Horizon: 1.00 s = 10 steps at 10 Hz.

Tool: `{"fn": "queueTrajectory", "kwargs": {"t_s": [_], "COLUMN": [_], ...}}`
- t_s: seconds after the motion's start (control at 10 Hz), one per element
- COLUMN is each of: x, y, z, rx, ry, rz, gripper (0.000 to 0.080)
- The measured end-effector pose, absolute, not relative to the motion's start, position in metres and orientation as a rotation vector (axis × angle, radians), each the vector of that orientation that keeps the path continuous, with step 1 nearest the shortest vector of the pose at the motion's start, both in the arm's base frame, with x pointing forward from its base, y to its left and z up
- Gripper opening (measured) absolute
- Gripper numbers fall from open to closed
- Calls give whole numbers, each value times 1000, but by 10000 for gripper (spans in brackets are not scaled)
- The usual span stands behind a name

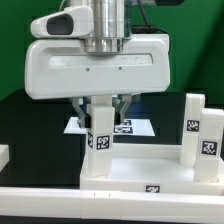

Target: Assemble desk

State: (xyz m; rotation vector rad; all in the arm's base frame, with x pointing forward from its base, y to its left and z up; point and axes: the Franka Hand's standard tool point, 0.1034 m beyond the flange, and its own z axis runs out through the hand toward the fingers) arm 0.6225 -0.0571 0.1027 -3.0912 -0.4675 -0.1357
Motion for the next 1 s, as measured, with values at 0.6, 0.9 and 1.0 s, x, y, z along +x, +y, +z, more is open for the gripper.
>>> {"fn": "queueTrajectory", "kwargs": {"t_s": [0.6, 0.9, 1.0], "x": [622, 622, 622], "y": [-57, -59, -59], "z": [103, 102, 102], "rx": [-3112, -3085, -3058], "ry": [-134, 357, 520], "rz": [-127, -127, -124], "gripper": [288, 288, 289]}}
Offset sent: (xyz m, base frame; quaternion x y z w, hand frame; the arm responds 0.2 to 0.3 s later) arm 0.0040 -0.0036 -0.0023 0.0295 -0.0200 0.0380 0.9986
